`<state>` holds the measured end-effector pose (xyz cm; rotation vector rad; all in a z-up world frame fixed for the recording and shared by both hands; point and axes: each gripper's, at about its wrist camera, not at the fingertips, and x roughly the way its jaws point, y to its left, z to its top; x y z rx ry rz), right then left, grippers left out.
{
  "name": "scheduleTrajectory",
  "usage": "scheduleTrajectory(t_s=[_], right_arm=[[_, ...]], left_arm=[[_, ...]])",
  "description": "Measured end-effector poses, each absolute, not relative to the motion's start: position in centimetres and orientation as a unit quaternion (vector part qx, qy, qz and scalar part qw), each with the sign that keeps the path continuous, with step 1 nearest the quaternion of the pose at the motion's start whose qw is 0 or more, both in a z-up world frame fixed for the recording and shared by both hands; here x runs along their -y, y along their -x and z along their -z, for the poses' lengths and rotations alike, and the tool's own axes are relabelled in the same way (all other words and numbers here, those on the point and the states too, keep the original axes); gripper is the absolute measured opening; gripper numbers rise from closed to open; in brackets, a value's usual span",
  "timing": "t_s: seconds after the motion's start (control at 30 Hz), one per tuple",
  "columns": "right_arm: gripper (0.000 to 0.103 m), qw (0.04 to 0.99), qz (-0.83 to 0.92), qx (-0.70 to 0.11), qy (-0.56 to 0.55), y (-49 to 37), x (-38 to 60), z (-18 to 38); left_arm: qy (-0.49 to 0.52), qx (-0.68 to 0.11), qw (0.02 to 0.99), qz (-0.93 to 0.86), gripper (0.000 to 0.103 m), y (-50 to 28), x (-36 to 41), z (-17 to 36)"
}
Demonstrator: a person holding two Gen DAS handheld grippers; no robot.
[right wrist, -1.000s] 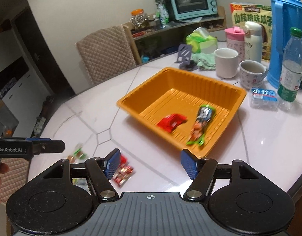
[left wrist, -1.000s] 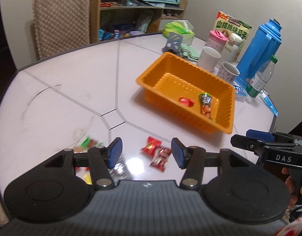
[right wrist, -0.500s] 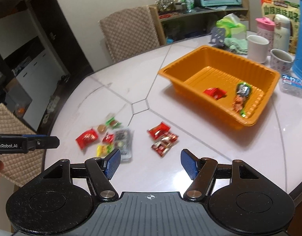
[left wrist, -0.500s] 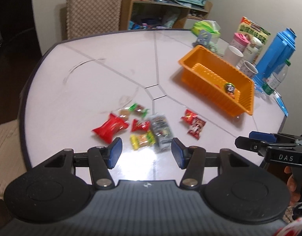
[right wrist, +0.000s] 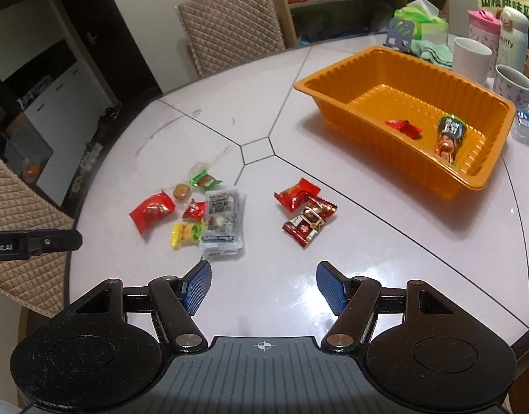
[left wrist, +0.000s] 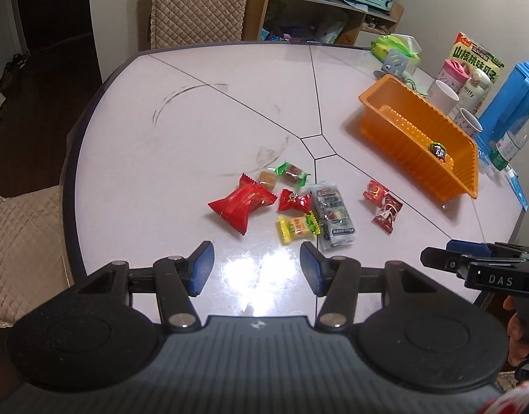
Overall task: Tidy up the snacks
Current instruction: 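Move both open tools back toward the remaining snack pile, then grasp the large red candy packet with the left tool while the right tool grasps brown chocolate packets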
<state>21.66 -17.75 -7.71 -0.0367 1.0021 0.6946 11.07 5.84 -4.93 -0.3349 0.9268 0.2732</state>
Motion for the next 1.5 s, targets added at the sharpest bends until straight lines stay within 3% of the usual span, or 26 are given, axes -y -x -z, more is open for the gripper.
scheduleTrajectory(t_s=[0.7, 0.8, 1.37, 1.5], right_arm=[[0.066, 0.84, -0.271, -0.47, 0.033, -26.6, 15.6, 11.9], [0.055, 0.841, -0.264, -0.472, 0.032, -27.4, 15.3, 12.4], [0.028, 0.84, -0.25, -0.481, 0.038, -29.7, 13.7, 14.1], [0.026, 0.832, -0.272, -0.48, 0.052, -29.5, 14.1, 14.2]], left_arm=[[0.159, -0.456, 0.863, -0.148, 0.051, -14.1, -8.1, 7.4], [0.159, -0.458, 0.862, -0.15, 0.051, -14.5, -8.4, 7.6], [0.16, -0.472, 0.855, -0.146, 0.051, -16.5, -9.7, 9.0], [0.157, -0.474, 0.855, -0.142, 0.051, -17.0, -9.7, 9.3]])
